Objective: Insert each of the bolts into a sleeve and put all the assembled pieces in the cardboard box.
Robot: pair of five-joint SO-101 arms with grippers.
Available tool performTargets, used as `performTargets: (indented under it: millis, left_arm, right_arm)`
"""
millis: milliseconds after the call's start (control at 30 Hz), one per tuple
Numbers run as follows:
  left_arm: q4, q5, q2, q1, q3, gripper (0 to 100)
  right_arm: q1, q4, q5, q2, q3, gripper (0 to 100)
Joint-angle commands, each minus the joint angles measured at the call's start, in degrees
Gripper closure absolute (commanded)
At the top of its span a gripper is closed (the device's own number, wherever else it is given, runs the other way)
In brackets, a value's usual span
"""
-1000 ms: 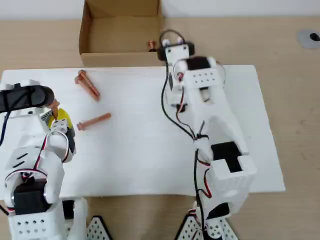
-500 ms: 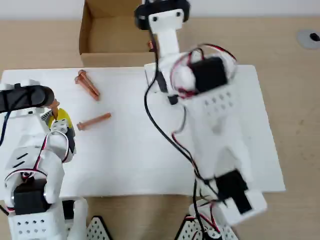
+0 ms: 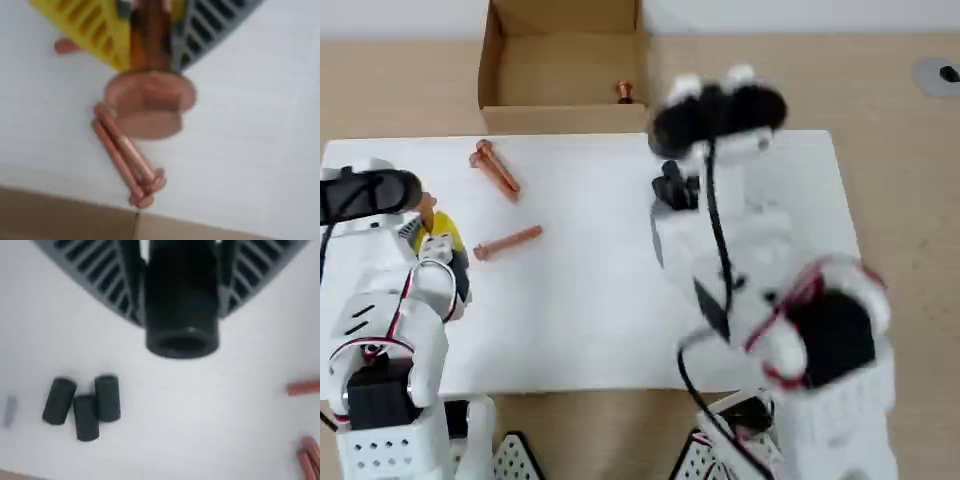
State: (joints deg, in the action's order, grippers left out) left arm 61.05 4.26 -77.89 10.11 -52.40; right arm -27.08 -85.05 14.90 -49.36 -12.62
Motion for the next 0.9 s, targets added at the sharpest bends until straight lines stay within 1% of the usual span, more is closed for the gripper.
performTargets:
  millis: [0,100,300,433,533,733,800,867]
  left_arm:
    - [-2.9,-1.49,-0.84,-0.7,0.44,99]
    - [-3.34,-1.49,-0.84,-0.7,0.44,99]
    - [-3.08,-1.49,-0.84,-0.7,0.44,99]
    - [-3.34,-1.49,-0.84,-0.79,0.44,99]
    - [-3.34,-1.32,-0.84,-2.02,0.44,99]
    - [-3.43,-1.23,-0.84,-9.85,0.7,99]
    - [-3.6,-1.05,-0.84,-11.6,0.88,99]
    - [-5.54,-1.05,-0.84,-12.4,0.7,99]
  right_arm:
    - [-1.1,12.22,-4.22,-12.7,-18.51,98.8]
    - [-1.1,22.33,-7.21,-20.62,-32.22,98.8]
    - [-1.19,42.11,-7.38,-32.31,-52.97,98.8]
    - [-2.42,52.66,-7.47,-38.02,-63.52,98.8]
    - [-5.76,58.2,-11.08,-42.86,-70.46,98.8]
    - [-12.53,71.74,-18.99,-56.04,-84.62,98.8]
    - [-14.55,71.65,-18.99,-58.95,-84.09,98.8]
    - [-14.9,71.56,-18.73,-59.65,-84.18,98.8]
